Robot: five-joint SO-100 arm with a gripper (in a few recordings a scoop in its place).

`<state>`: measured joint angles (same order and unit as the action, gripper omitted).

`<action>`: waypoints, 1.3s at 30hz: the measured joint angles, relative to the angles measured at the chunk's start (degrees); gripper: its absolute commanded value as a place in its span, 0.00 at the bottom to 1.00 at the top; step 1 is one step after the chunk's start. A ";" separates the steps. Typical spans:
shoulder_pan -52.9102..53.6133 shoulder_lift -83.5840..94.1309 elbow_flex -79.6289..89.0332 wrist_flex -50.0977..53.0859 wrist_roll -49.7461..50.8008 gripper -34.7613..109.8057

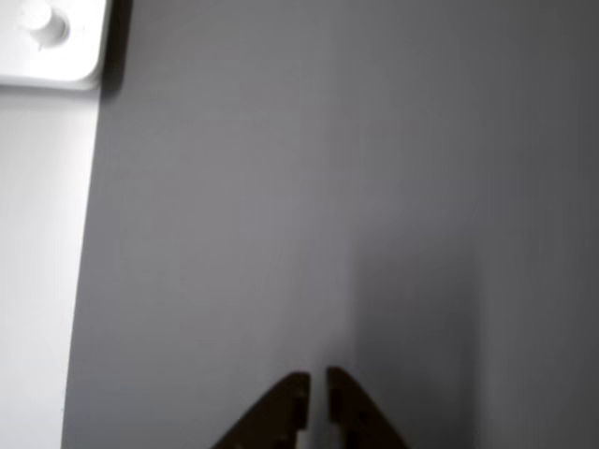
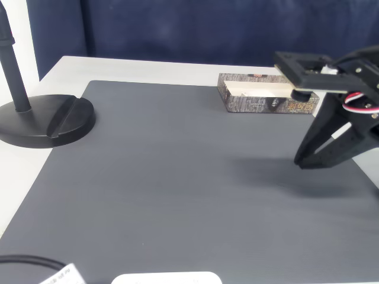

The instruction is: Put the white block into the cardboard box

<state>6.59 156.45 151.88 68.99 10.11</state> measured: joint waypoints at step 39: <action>1.05 32.08 24.26 -0.09 -1.76 0.23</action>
<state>7.65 188.53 176.13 68.91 8.35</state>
